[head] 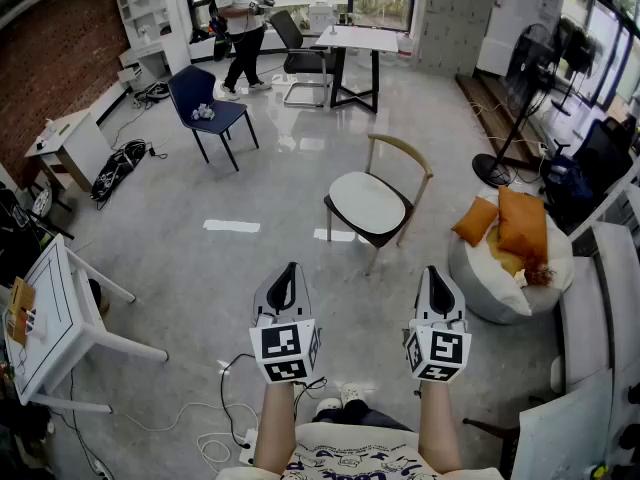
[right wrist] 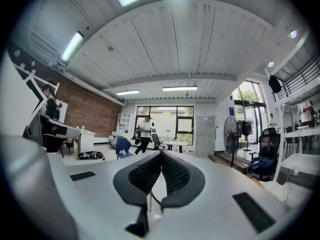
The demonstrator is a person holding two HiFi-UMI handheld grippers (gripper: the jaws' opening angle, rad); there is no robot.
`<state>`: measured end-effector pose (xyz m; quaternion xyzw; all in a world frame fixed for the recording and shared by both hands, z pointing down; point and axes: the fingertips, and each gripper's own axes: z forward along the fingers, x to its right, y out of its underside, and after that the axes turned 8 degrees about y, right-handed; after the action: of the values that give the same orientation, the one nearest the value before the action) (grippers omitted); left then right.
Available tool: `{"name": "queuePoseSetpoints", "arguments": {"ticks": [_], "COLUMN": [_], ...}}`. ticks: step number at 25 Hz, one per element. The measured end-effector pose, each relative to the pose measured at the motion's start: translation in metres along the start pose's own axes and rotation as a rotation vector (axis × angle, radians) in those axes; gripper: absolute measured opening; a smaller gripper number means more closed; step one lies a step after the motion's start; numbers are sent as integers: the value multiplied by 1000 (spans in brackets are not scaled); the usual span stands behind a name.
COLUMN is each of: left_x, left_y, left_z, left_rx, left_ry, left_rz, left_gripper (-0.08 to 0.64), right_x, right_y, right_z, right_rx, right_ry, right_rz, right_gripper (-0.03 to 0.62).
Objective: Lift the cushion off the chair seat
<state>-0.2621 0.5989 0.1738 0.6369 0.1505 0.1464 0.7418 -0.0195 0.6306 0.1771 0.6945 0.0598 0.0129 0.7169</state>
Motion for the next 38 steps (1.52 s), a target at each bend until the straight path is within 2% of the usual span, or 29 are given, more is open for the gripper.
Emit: {"name": "queuePoseSetpoints", "arguments": {"ticks": [16, 22, 26, 32, 35, 38], "left_x": [11, 16, 20, 17, 16, 13], "left_y": [-3, -2, 5, 19, 18, 21], "left_z": [31, 48, 56, 70, 85, 100], "left_rx": [5, 27, 29, -3, -7, -17], "left_ry": [-53, -101, -127, -152, -151, -149], "left_rz": [1, -19, -33, -35, -30, -27], "left_gripper": [14, 14, 21, 187, 222, 227], "right_x": [41, 57, 59, 59, 63, 63], "right_y": [6, 15, 21, 36, 41, 49], "right_z": [32, 56, 68, 86, 100, 116], "right_rx": [-1, -9, -15, -46, -61, -75], "right_ry": [12, -25, -73, -113, -127, -132], "right_rz": [21, 31, 42, 53, 68, 70], "right_gripper": [14, 16, 74, 163, 201, 225]}}
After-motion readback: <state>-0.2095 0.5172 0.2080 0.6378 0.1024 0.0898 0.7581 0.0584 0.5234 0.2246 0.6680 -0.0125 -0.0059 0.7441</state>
